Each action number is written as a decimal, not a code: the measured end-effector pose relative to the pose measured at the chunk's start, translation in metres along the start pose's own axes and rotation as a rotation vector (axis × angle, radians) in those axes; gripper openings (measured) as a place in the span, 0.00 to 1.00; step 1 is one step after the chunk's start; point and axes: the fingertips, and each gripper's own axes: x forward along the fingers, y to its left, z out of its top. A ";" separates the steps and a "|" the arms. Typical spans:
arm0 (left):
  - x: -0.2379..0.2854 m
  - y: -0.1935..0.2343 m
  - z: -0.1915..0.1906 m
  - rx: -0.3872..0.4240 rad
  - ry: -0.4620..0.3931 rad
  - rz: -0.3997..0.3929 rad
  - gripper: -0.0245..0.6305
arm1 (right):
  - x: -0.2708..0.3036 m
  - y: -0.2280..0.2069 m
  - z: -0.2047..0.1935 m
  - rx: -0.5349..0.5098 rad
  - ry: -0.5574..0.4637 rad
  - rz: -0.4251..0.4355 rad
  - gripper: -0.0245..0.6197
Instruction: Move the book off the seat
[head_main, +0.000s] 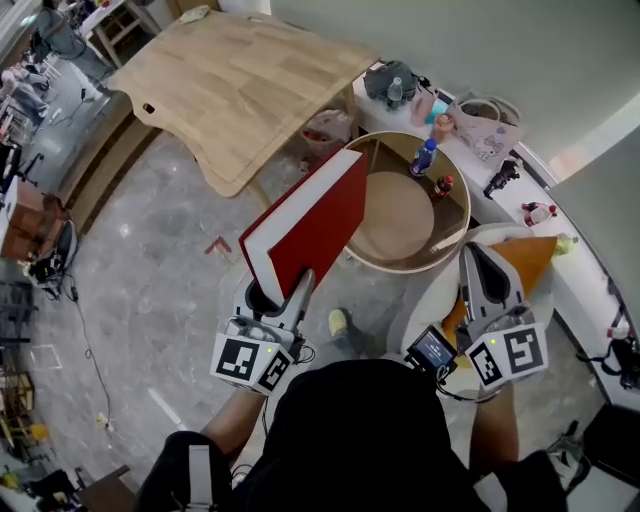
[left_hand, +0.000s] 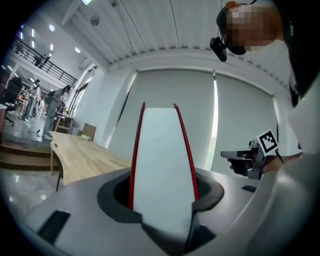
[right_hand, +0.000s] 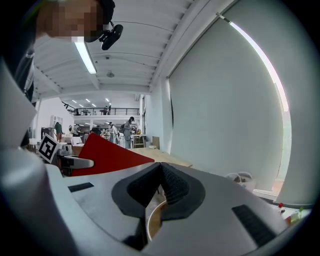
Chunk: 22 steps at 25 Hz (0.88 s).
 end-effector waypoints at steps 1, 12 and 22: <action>0.006 0.004 0.000 0.003 0.002 -0.018 0.40 | 0.004 0.000 -0.001 -0.001 0.003 -0.012 0.06; 0.060 0.015 -0.020 -0.031 0.081 -0.145 0.40 | 0.026 -0.022 -0.001 0.001 0.021 -0.115 0.06; 0.136 0.010 -0.057 -0.054 0.224 -0.191 0.40 | 0.074 -0.088 -0.017 0.041 0.032 -0.141 0.06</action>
